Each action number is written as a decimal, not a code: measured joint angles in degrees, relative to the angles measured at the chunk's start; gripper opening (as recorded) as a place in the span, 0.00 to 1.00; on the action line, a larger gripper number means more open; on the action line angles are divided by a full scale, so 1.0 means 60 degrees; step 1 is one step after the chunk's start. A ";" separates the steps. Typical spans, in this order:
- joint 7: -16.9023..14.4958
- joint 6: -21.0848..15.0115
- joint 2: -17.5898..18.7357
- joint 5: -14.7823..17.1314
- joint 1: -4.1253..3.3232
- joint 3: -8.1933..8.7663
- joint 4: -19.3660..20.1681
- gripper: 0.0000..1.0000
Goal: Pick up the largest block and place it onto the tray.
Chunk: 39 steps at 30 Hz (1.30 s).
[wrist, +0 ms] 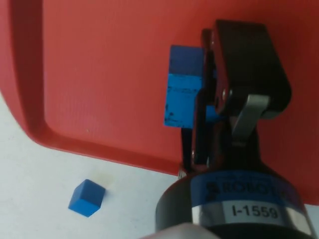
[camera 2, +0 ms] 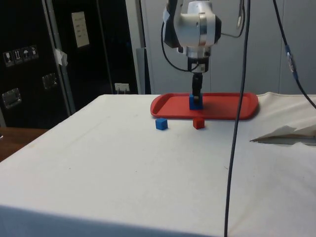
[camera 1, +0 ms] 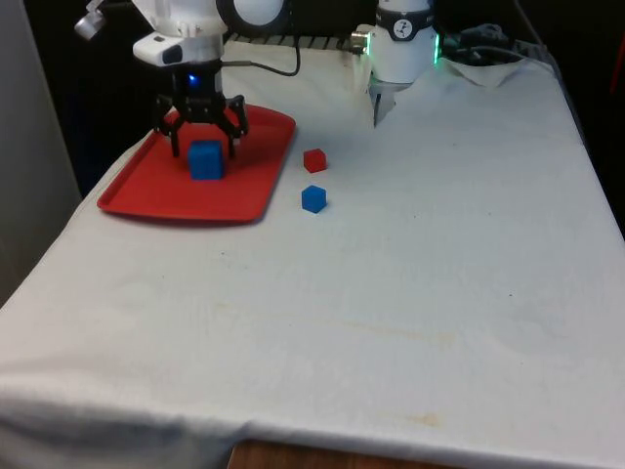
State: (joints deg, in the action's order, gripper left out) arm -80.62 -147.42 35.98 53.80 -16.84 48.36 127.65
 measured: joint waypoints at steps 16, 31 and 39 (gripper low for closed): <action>0.0115 0.0325 -0.0926 -0.0458 -0.0430 0.0735 0.0067 1.00; 0.0850 0.0382 -0.1757 -0.1346 -0.0793 0.0926 0.0000 1.00; 0.1566 0.0382 -0.2044 -0.2129 -0.0974 0.0926 -0.0134 1.00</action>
State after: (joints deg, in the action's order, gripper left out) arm -71.22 -145.13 23.72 41.02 -22.69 53.92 126.85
